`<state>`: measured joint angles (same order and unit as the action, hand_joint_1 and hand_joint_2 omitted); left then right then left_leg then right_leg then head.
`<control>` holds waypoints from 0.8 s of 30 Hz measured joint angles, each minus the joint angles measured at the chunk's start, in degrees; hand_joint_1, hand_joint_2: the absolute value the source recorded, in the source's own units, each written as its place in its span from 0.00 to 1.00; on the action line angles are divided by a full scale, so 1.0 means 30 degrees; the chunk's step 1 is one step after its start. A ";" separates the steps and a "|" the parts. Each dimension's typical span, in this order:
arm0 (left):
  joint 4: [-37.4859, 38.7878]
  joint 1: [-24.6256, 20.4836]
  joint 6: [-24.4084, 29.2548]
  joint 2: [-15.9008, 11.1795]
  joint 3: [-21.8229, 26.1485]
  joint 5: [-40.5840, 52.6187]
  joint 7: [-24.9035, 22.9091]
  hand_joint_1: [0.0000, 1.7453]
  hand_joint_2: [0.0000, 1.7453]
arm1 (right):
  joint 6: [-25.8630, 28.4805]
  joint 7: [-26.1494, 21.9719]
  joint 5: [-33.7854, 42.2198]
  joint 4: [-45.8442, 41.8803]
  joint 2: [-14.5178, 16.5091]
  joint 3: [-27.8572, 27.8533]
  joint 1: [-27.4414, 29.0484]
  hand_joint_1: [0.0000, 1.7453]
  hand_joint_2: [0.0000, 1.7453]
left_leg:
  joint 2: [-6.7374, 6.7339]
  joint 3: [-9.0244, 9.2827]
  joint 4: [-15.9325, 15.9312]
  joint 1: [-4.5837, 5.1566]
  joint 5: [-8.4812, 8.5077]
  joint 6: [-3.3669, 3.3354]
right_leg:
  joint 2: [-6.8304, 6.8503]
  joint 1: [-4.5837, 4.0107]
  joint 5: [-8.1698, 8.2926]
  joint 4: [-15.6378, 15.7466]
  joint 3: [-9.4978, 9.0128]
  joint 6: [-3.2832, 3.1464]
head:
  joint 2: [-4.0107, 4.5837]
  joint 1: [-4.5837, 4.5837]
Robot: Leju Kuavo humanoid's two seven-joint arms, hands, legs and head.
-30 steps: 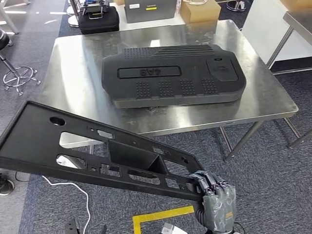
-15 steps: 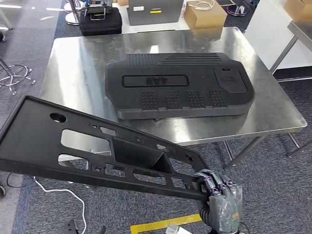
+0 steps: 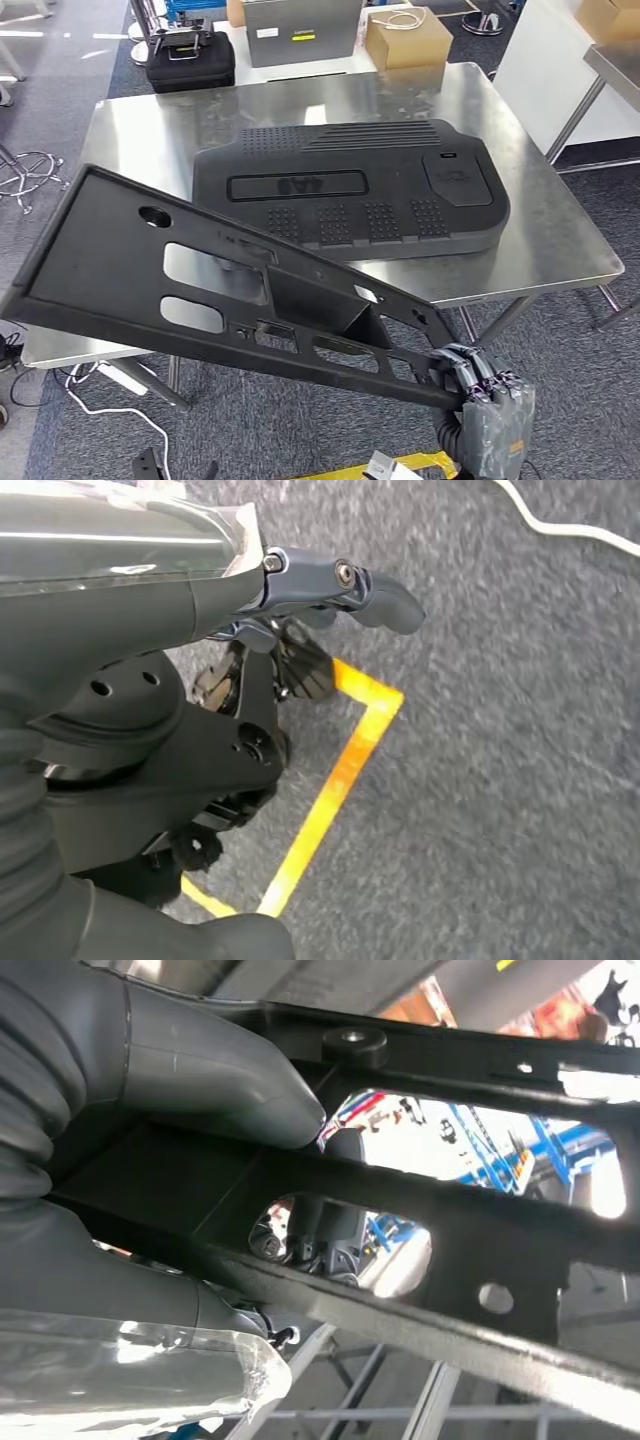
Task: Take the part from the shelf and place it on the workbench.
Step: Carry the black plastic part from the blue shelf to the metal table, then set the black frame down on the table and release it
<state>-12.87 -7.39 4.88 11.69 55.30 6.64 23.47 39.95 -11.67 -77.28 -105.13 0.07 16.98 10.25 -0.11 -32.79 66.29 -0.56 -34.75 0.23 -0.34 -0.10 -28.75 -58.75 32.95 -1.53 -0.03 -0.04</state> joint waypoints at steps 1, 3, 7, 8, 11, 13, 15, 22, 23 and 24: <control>0.0000 0.0009 -0.0013 0.0000 0.0000 0.0000 0.0000 0.00 1.00 | 0.0000 -0.0007 0.0014 -0.0027 0.0000 -0.0029 0.0001 1.00 1.00 | 0.0000 -0.0697 0.1130 -0.0009 -0.0455 0.0061 | 0.0000 -0.0003 -0.0066 0.0019 -0.0085 -0.0059 | 0.0000 -0.0007; 0.0000 0.0055 -0.0035 -0.0004 0.0000 -0.0004 0.0002 0.00 1.00 | 0.0000 -0.0009 0.0044 -0.0038 0.0000 -0.0089 0.0016 1.00 1.00 | -0.0001 -0.1863 0.2624 -0.0016 -0.0752 0.0145 | -0.0039 -0.0015 -0.0237 0.0016 -0.0260 -0.0115 | 0.0002 -0.0006; 0.0002 0.0086 -0.0040 -0.0009 0.0000 0.0000 0.0003 0.00 1.00 | 0.0000 -0.0044 0.0055 -0.0051 0.0000 -0.0180 0.0019 1.00 1.00 | -0.0004 -0.1345 -0.0374 0.0049 0.1931 -0.0005 | -0.0133 -0.0012 -0.0735 0.0013 -0.0916 0.0036 | 0.0002 0.0007; 0.0002 0.0070 -0.0040 -0.0011 -0.0002 0.0013 0.0009 0.00 1.00 | 0.0000 -0.0049 0.0060 -0.0062 0.0000 -0.0195 0.0011 1.00 1.00 | -0.0011 -0.1121 -0.1212 0.0113 0.2309 -0.0105 | -0.0127 -0.0009 -0.0856 -0.0007 -0.0995 0.0129 | 0.0002 -0.0002; 0.0000 0.0079 -0.0018 -0.0022 -0.0015 0.0009 0.0020 0.00 1.00 | 0.0000 -0.0051 0.0088 -0.0084 -0.0005 -0.0222 0.0015 1.00 1.00 | -0.0026 -0.0984 -0.1955 0.0250 0.2359 -0.0403 | -0.0113 0.0003 -0.1108 0.0042 -0.1072 0.0495 | -0.0003 -0.0018; 0.0000 0.0068 0.0005 -0.0025 -0.0033 -0.0007 0.0018 0.00 1.00 | 0.0000 -0.0051 0.0097 -0.0109 -0.0009 -0.0248 0.0006 1.00 1.00 | -0.0021 -0.0830 -0.2115 0.0172 0.2393 -0.0572 | -0.0083 0.0026 -0.1411 -0.0180 -0.1097 0.0706 | -0.0003 -0.0013; 0.0000 0.0007 0.0116 -0.0018 -0.0060 0.0000 -0.0146 0.00 1.00 | -0.0002 -0.0047 0.0095 -0.0137 -0.0015 -0.0281 0.0006 1.00 1.00 | -0.0027 -0.0646 -0.2256 0.0082 0.2363 -0.0716 | -0.0035 0.0084 -0.2266 -0.1718 -0.0390 0.0902 | 0.0000 0.0006; 0.0000 -0.0036 0.0787 0.0007 -0.0117 -0.0005 -0.0989 0.00 1.00 | -0.0007 0.0268 -0.0067 -0.0127 -0.0087 -0.0326 -0.0038 1.00 1.00 | 0.0056 -0.0085 -0.2265 0.0026 0.1906 -0.0638 | 0.0005 0.0240 -0.0667 -0.1929 0.0752 0.1152 | -0.0002 0.0013; 0.0000 -0.0060 0.0763 0.0011 -0.0126 -0.0004 -0.0986 0.00 1.00 | -0.0007 0.0326 -0.0094 -0.0124 -0.0115 -0.0333 -0.0083 1.00 1.00 | 0.0075 -0.0015 -0.2260 0.0039 0.1838 -0.0561 | -0.0005 0.0204 -0.0241 -0.0931 0.0362 0.1086 | -0.0004 0.0013; 0.0000 -0.0084 0.0707 0.0015 -0.0137 -0.0002 -0.0962 0.00 1.00 | -0.0007 0.0368 -0.0113 -0.0115 -0.0148 -0.0339 -0.0130 1.00 1.00 | 0.0086 0.0015 -0.2253 0.0065 0.1785 -0.0489 | -0.0015 0.0179 -0.0066 -0.0338 0.0137 0.1013 | -0.0004 0.0002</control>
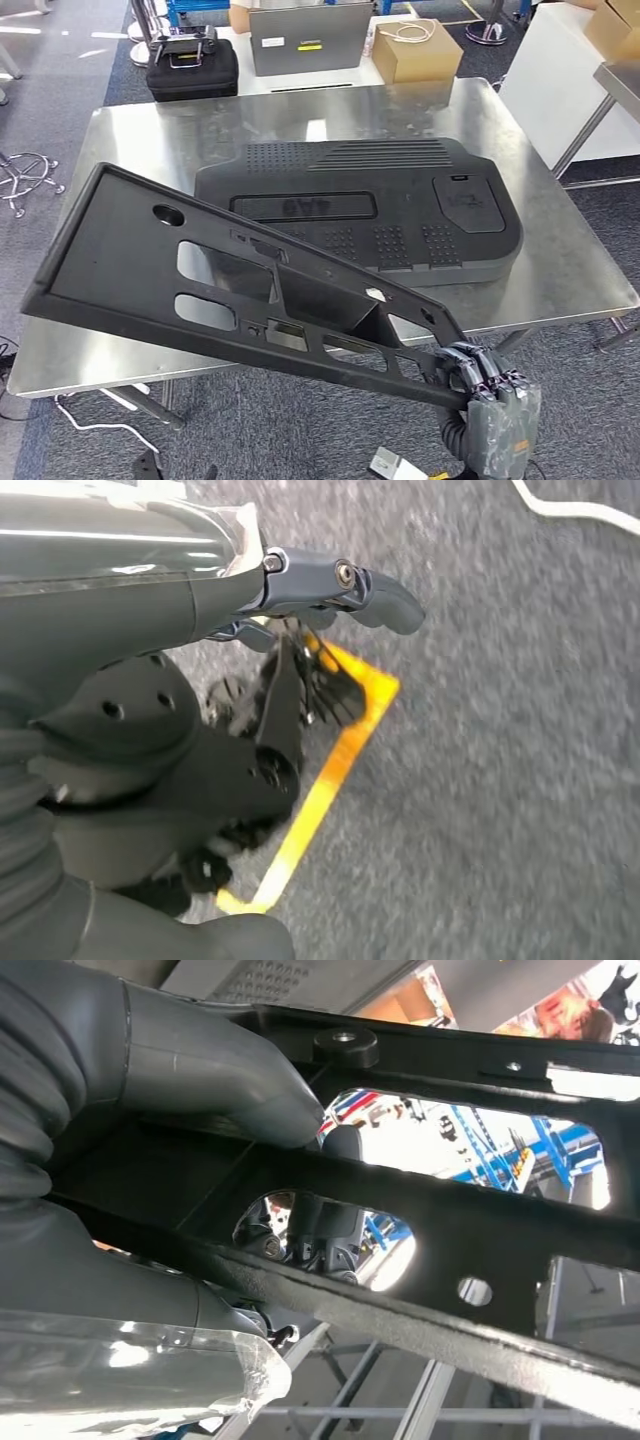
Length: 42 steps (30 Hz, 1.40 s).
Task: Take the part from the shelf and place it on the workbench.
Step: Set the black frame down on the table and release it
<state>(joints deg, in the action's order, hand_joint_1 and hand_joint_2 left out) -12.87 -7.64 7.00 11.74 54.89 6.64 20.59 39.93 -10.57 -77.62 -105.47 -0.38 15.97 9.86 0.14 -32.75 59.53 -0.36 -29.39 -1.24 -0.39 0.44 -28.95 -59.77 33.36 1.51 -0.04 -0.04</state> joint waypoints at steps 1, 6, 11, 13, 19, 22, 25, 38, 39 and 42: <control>0.0000 -0.0017 -0.0066 0.0000 -0.0009 0.0002 0.0029 0.00 1.00 | 0.0000 0.0031 -0.0004 0.0013 -0.0029 -0.0005 -0.0048 1.00 1.00 | 0.0007 -0.0001 -0.0002 0.0036 -0.0027 -0.0009 | -0.0019 -0.0021 -0.0056 0.0170 -0.0068 -0.0061 | 0.0002 -0.0009; 0.0000 -0.0041 -0.0332 0.0000 -0.0082 0.0002 0.0126 0.00 1.00 | 0.0000 0.0262 0.0049 0.0238 -0.0209 -0.0078 -0.0449 1.00 1.00 | 0.0009 0.0104 -0.0182 0.0056 0.0002 -0.0068 | -0.0077 -0.0025 -0.0053 0.0287 -0.0092 -0.0158 | 0.0004 -0.0024; 0.0000 -0.0043 -0.0446 0.0000 -0.0321 0.0002 0.0128 0.00 1.00 | -0.0002 0.0516 0.0208 0.0607 -0.0483 -0.0047 -0.1043 1.00 1.00 | 0.0010 0.0140 -0.0279 0.0030 0.0069 0.0091 | -0.0074 -0.0058 -0.0066 0.0261 -0.0091 -0.0229 | -0.0002 -0.0020; 0.0000 -0.0063 -0.0494 0.0000 -0.0366 0.0002 0.0124 0.00 1.00 | -0.0036 0.0749 0.0129 0.0798 -0.0632 0.0067 -0.1384 1.00 1.00 | 0.0010 0.0140 -0.0283 0.0026 0.0074 0.0161 | -0.0074 -0.0063 -0.0065 0.0252 -0.0091 -0.0245 | 0.0002 -0.0016; 0.0000 -0.0224 -0.0337 0.0033 -0.0442 0.0002 -0.0167 0.00 0.00 | -0.0489 0.1833 -0.1331 0.1544 -0.1045 0.0508 -0.2719 1.00 1.00 | 0.0010 0.0138 -0.0279 0.0074 0.0080 0.0216 | -0.0074 -0.0041 -0.0054 0.0255 -0.0115 -0.0253 | 0.0002 -0.0009; 0.0000 -0.0323 -0.0331 0.0049 -0.0537 0.0002 -0.0392 0.00 0.00 | -0.0892 0.2699 -0.2762 0.2112 -0.1171 0.0803 -0.3638 1.00 1.00 | 0.0010 0.0141 -0.0273 0.0101 0.0082 0.0213 | -0.0074 -0.0012 -0.0042 0.0269 -0.0133 -0.0249 | -0.0002 -0.0009; 0.0000 -0.0430 -0.0313 0.0077 -0.0745 0.0002 -0.0587 0.00 0.00 | -0.1377 0.3556 -0.3822 0.2915 -0.1259 0.1088 -0.4831 1.00 1.00 | 0.0012 0.0146 -0.0265 0.0131 0.0086 0.0208 | -0.0064 0.0017 -0.0031 0.0274 -0.0139 -0.0234 | 0.0004 -0.0007; 0.0000 -0.0706 -0.0446 0.0177 -0.1431 0.0002 -0.1125 0.00 0.00 | -0.4625 0.6867 -0.4180 0.7373 -0.2541 0.2588 -1.0685 1.00 1.00 | 0.0015 0.0139 -0.0243 0.0145 0.0097 0.0191 | -0.0043 0.0031 -0.0011 0.0283 -0.0142 -0.0217 | -0.0002 -0.0007; 0.0000 -0.0730 -0.0462 0.0189 -0.1470 0.0002 -0.1167 0.00 0.00 | -0.4863 0.6814 -0.4182 0.7840 -0.2577 0.2592 -1.1210 1.00 1.00 | 0.0015 0.0139 -0.0242 0.0145 0.0098 0.0190 | -0.0044 0.0030 -0.0009 0.0282 -0.0141 -0.0216 | 0.0000 -0.0009; 0.0000 -0.0767 -0.0484 0.0204 -0.1673 0.0002 -0.1253 0.00 0.00 | -0.5484 0.6750 -0.4182 0.9060 -0.2692 0.2568 -1.2577 1.00 1.00 | 0.0018 0.0134 -0.0239 0.0144 0.0099 0.0190 | -0.0041 0.0030 -0.0009 0.0280 -0.0139 -0.0216 | 0.0002 -0.0009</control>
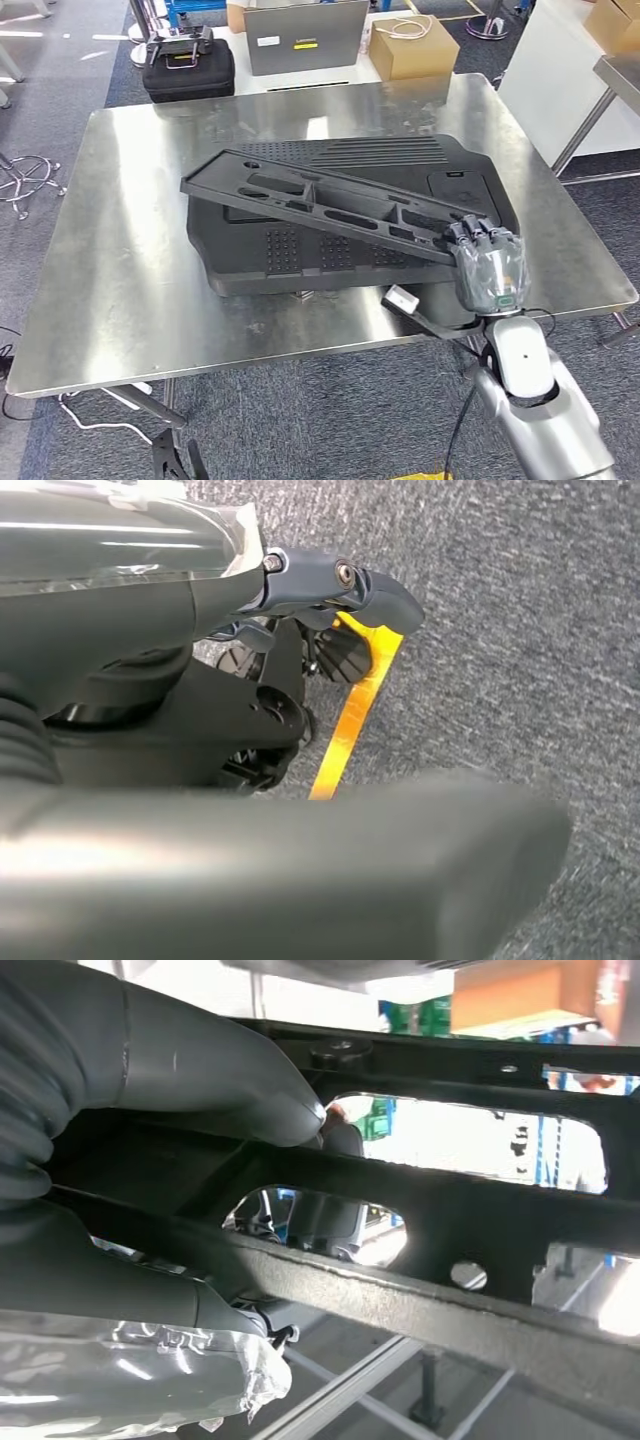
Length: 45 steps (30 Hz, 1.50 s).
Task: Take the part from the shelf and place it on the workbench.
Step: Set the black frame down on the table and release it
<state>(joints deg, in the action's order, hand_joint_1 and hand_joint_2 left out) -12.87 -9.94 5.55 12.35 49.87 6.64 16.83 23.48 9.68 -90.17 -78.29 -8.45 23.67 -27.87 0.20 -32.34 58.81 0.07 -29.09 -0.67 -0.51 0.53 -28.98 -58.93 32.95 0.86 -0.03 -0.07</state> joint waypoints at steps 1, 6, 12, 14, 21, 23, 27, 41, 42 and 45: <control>0.0000 -0.0012 -0.0005 0.0000 -0.0076 0.0000 -0.0036 0.00 0.00 | -0.0209 0.0024 0.0005 0.0393 -0.0034 -0.0020 -0.0419 1.00 1.00 | 0.0000 -0.0003 0.0000 0.0000 0.0000 0.0000 | 0.0001 0.0000 0.0000 -0.0001 0.0002 0.0000 | 0.0000 0.0000; 0.0000 -0.0131 -0.0047 0.0007 -0.0319 0.0000 -0.0168 0.00 0.00 | -0.1186 0.0220 0.0015 0.2395 -0.0193 -0.0107 -0.2603 1.00 1.00 | 0.0000 -0.0015 0.0001 0.0003 0.0000 0.0000 | 0.0000 0.0001 0.0000 -0.0002 0.0010 0.0000 | -0.0002 0.0000; 0.0000 -0.0235 -0.0200 0.0007 -0.0680 0.0000 -0.0363 0.00 0.00 | -0.2271 0.0354 0.0006 0.5093 -0.0230 0.0002 -0.5412 1.00 1.00 | 0.0000 -0.0021 0.0009 0.0005 0.0001 -0.0002 | 0.0001 0.0003 0.0002 -0.0002 0.0014 0.0001 | -0.0002 0.0000; 0.0000 -0.0258 -0.0224 0.0009 -0.0725 0.0000 -0.0441 0.00 0.00 | -0.2547 0.0364 0.0027 0.5857 -0.0230 0.0016 -0.6192 1.00 1.00 | 0.0001 -0.0025 0.0010 0.0004 0.0001 -0.0002 | 0.0002 0.0003 0.0002 -0.0003 0.0016 0.0002 | -0.0004 0.0000; 0.0000 -0.0363 -0.0322 0.0026 -0.1130 0.0000 -0.0760 0.00 0.00 | -0.4118 0.0736 0.0089 0.8545 0.0062 0.0131 -0.8477 1.00 1.00 | 0.0001 -0.0058 0.0010 0.0004 0.0002 -0.0002 | 0.0027 0.0002 0.0002 -0.0009 0.0043 0.0001 | 0.0004 0.0000; 0.0000 -0.0427 -0.0386 0.0038 -0.1179 0.0000 -0.0842 0.00 0.00 | -0.4638 0.0966 0.0047 0.9624 0.0319 0.0219 -0.9216 1.00 1.00 | 0.0005 -0.0062 0.0010 0.0003 0.0005 -0.0004 | 0.0031 0.0002 0.0003 -0.0009 0.0049 0.0001 | 0.0002 0.0000; 0.0000 -0.0539 -0.0432 0.0058 -0.1329 0.0000 -0.0940 0.00 0.00 | -0.5136 0.1426 0.0011 1.1606 0.0954 0.0508 -1.0401 1.00 1.00 | 0.0008 -0.0070 0.0010 0.0001 0.0010 -0.0005 | 0.0035 0.0001 0.0004 -0.0014 0.0058 0.0001 | 0.0002 0.0000; 0.0000 -0.0705 -0.0426 0.0219 -0.1807 0.0000 -0.1178 0.00 0.00 | -0.5202 0.2667 -0.0005 1.4511 0.2971 0.2844 -1.0446 0.75 1.00 | 0.0009 -0.0098 0.0010 0.0000 0.0012 -0.0004 | 0.0035 0.0000 0.0004 -0.0014 0.0087 0.0001 | 0.0000 0.0000; 0.0000 -0.0706 -0.0412 0.0219 -0.1822 0.0000 -0.1189 0.00 0.00 | -0.5185 0.2656 -0.0005 1.4597 0.3000 0.2969 -1.0423 0.50 1.00 | 0.0009 -0.0098 0.0011 0.0001 0.0012 -0.0004 | 0.0035 0.0000 0.0004 -0.0014 0.0086 0.0001 | 0.0000 0.0000; 0.0000 -0.0701 -0.0382 0.0219 -0.1904 0.0000 -0.1230 0.00 0.00 | -0.5155 0.2450 -0.0005 1.4809 0.3023 0.3351 -1.0336 0.00 0.75 | 0.0009 -0.0099 0.0013 0.0004 0.0012 -0.0004 | 0.0036 0.0002 0.0004 -0.0012 0.0085 0.0001 | 0.0000 0.0000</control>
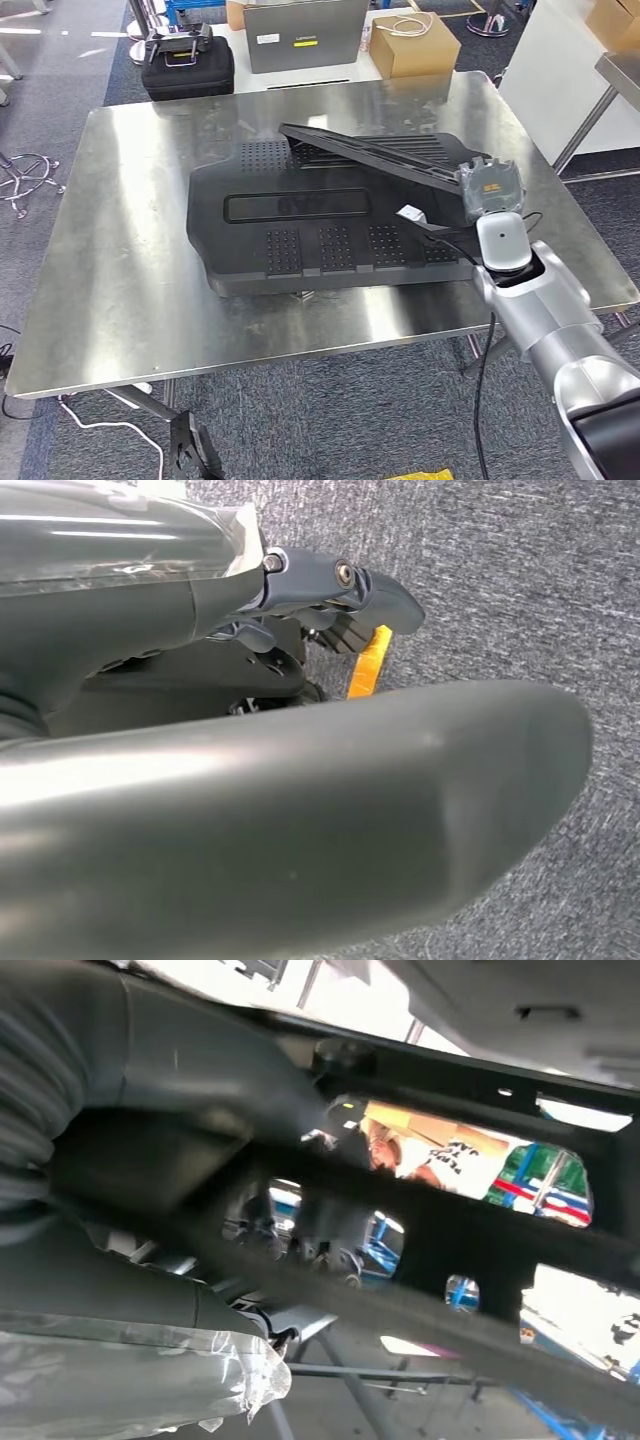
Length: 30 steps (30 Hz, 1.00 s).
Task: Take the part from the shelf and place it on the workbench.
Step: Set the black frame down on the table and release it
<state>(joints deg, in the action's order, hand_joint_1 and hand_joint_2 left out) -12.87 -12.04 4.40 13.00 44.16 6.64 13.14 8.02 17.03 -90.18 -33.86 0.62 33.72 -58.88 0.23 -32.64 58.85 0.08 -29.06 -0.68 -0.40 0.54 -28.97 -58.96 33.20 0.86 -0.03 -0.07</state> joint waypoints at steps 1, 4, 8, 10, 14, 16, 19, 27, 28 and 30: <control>0.0000 0.0003 0.0002 0.0000 -0.0031 0.0000 -0.0005 0.00 0.00 | 0.0002 -0.0142 0.0002 0.0069 0.0000 0.0148 0.0016 0.00 0.50 | 0.0000 0.0000 0.0001 0.0001 0.0000 0.0000 | 0.0000 0.0000 0.0000 0.0000 0.0000 0.0000 | 0.0000 0.0000; 0.0000 0.0023 0.0060 0.0000 -0.0068 0.0000 0.0004 0.00 0.00 | 0.0111 -0.0612 0.0007 0.0221 -0.0031 0.0582 0.0046 0.00 0.00 | -0.0001 0.0001 0.0003 0.0000 0.0000 0.0000 | -0.0002 0.0000 0.0000 0.0001 0.0002 0.0000 | 0.0000 0.0000; 0.0000 0.0080 0.0146 0.0000 -0.0066 0.0000 0.0088 0.00 0.00 | 0.0427 -0.1278 0.0107 0.0171 -0.0199 0.0839 0.0056 0.00 0.00 | 0.0000 0.0001 0.0005 -0.0002 0.0000 0.0000 | 0.0000 -0.0001 0.0000 0.0001 0.0004 0.0000 | 0.0003 0.0000; 0.0000 0.0097 0.0160 0.0000 -0.0068 0.0000 0.0124 0.00 0.00 | 0.0497 -0.1650 0.0202 -0.0013 -0.0354 0.0900 0.0050 0.00 0.00 | 0.0000 0.0001 0.0005 -0.0002 0.0000 0.0000 | 0.0000 -0.0001 0.0000 0.0001 0.0005 0.0000 | 0.0000 0.0000; 0.0000 0.0111 0.0177 0.0000 -0.0060 0.0000 0.0202 0.00 0.00 | 0.0505 -0.2436 0.0639 -0.0564 -0.0678 0.0882 0.0033 0.00 0.00 | -0.0001 0.0002 0.0005 -0.0001 0.0000 0.0000 | -0.0003 0.0000 0.0001 0.0000 0.0003 0.0000 | -0.0002 0.0000; 0.0000 0.0118 0.0180 0.0000 -0.0060 0.0000 0.0230 0.00 0.00 | 0.0490 -0.2689 0.0814 -0.0822 -0.0805 0.0820 -0.0005 0.00 0.00 | -0.0001 0.0003 0.0005 -0.0001 0.0000 0.0000 | -0.0001 0.0000 0.0001 0.0000 0.0001 0.0000 | -0.0002 0.0000; 0.0000 0.0138 0.0206 -0.0005 -0.0060 0.0000 0.0282 0.00 0.00 | 0.0255 -0.3190 0.1166 -0.1142 -0.0960 0.0696 -0.0077 0.00 0.00 | 0.0000 0.0003 0.0006 -0.0001 0.0001 0.0000 | 0.0000 0.0000 0.0002 0.0000 0.0000 0.0001 | -0.0002 0.0000; 0.0000 0.0355 0.0412 -0.0067 -0.0042 0.0000 0.0443 0.00 0.00 | -0.2569 -0.5427 0.4295 -0.3055 -0.1787 0.0482 -0.0428 0.00 0.00 | 0.0000 0.0001 0.0009 0.0000 0.0000 -0.0001 | 0.0002 0.0000 0.0002 0.0003 0.0002 0.0002 | 0.0002 0.0000; 0.0000 0.0388 0.0428 -0.0075 -0.0038 0.0000 0.0463 0.00 0.00 | -0.2809 -0.5543 0.4774 -0.3367 -0.1936 0.0483 -0.0424 0.00 0.00 | 0.0000 0.0000 0.0009 0.0000 0.0000 -0.0001 | 0.0002 0.0000 0.0002 0.0004 0.0003 0.0002 | 0.0001 0.0000; 0.0000 0.0434 0.0455 -0.0084 -0.0033 0.0000 0.0510 0.00 0.00 | -0.3194 -0.5698 0.5592 -0.4000 -0.2278 0.0518 -0.0401 0.00 0.00 | 0.0001 -0.0002 0.0009 0.0000 0.0000 -0.0001 | 0.0004 0.0000 0.0002 0.0005 0.0004 0.0002 | 0.0001 0.0000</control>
<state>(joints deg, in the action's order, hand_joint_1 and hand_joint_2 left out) -12.87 -10.74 5.76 12.75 44.06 6.64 14.67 -1.57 -0.06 -73.40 -45.86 -6.22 35.28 -60.08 0.23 -32.65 58.88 0.08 -29.06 -0.68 -0.39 0.54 -28.96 -58.95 33.22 0.87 -0.03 -0.07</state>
